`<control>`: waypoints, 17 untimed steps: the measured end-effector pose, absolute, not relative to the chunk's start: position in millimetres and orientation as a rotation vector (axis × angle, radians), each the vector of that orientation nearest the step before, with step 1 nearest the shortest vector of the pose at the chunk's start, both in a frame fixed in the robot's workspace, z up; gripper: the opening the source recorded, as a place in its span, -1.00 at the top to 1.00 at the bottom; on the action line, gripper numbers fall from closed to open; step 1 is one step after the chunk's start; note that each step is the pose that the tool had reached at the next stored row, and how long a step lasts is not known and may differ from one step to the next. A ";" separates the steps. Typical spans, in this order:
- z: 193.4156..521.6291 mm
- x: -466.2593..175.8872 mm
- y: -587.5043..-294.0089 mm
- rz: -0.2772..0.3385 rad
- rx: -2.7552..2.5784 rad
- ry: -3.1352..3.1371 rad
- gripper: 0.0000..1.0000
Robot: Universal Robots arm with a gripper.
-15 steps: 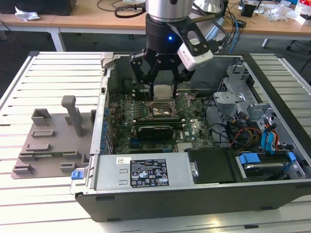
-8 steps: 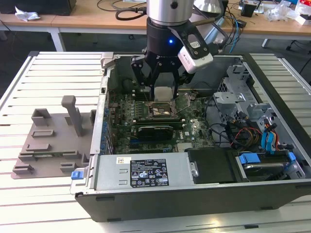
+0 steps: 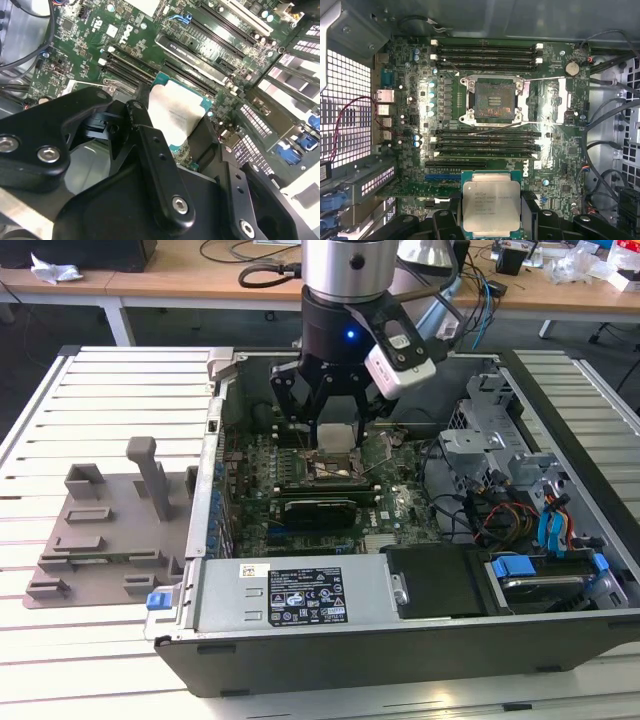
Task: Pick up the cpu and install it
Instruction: 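Pick up the cpu and move it towards the insertion slot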
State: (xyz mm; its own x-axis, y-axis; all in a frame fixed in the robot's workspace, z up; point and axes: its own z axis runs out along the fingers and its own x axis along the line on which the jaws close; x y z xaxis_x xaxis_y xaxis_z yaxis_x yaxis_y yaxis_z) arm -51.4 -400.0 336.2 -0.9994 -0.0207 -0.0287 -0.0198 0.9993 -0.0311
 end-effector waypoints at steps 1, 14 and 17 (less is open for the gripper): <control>335.4 -51.4 -400.0 -0.048 -0.031 3.112 -0.09; 327.8 -51.4 -400.0 -0.048 -0.032 3.112 -0.09; 317.7 -51.4 -400.0 -0.049 -0.032 3.112 -0.09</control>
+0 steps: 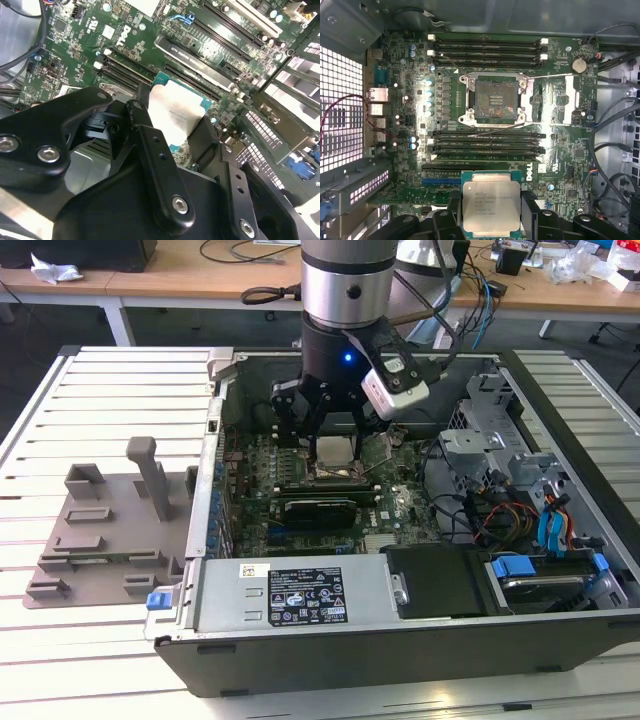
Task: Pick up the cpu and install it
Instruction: 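Pick up the cpu and move it towards the insertion slot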
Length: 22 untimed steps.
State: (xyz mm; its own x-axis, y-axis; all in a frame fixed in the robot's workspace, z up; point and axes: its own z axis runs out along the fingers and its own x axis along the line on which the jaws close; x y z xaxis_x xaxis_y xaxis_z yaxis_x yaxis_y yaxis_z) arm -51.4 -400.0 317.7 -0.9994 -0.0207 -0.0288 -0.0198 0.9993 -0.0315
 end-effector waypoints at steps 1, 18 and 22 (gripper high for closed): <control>314.6 -49.2 -398.8 -0.048 -0.031 3.112 -0.09; 306.9 -40.3 -375.7 -0.050 -0.031 3.112 -0.09; 305.3 -37.5 -369.8 -0.050 -0.031 3.112 -0.09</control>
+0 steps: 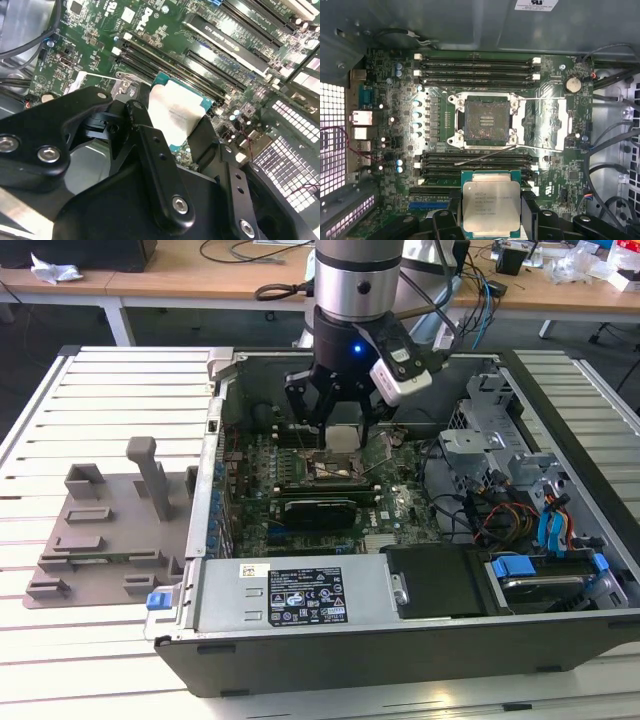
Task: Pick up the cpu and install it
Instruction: 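Pick up the cpu and move it towards the insertion slot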
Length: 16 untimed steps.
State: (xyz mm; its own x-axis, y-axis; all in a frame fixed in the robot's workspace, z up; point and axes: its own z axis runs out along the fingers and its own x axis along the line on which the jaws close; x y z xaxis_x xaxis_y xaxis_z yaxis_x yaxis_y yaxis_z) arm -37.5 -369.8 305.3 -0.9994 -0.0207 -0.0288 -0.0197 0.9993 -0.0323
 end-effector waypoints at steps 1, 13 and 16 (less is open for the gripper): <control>304.7 -36.7 -368.1 -0.050 -0.031 3.112 -0.09; 299.2 -30.8 -355.0 -0.050 -0.031 3.112 -0.09; 296.5 -28.8 -347.7 -0.050 -0.031 3.112 -0.09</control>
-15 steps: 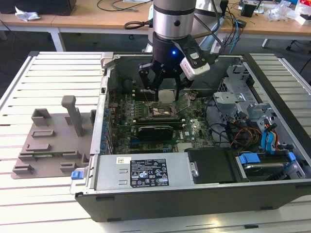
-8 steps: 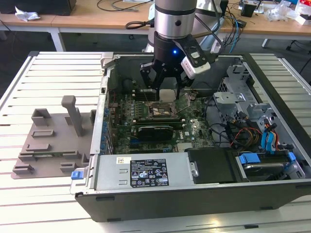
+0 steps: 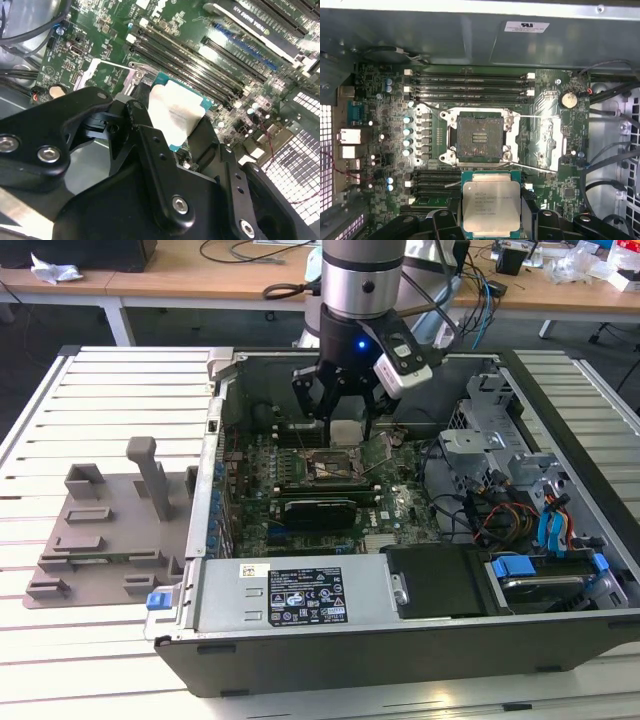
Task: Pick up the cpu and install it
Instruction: 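Pick up the cpu and move it towards the insertion slot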
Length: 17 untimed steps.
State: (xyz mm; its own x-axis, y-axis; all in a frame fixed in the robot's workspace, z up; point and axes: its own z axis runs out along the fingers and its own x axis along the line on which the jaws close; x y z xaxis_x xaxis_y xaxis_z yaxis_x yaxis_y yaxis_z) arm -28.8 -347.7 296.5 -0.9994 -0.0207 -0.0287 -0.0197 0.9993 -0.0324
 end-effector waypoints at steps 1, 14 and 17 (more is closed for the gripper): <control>295.3 -28.1 -344.4 -0.050 -0.031 3.112 -0.09; 287.0 -27.2 -331.2 -0.050 -0.032 3.112 -0.09; 284.4 -27.3 -329.9 -0.050 -0.031 3.112 -0.09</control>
State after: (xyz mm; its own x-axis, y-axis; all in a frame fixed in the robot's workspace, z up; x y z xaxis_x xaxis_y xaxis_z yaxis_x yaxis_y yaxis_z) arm -27.3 -329.9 284.4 -0.9994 -0.0207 -0.0288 -0.0197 0.9993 -0.0325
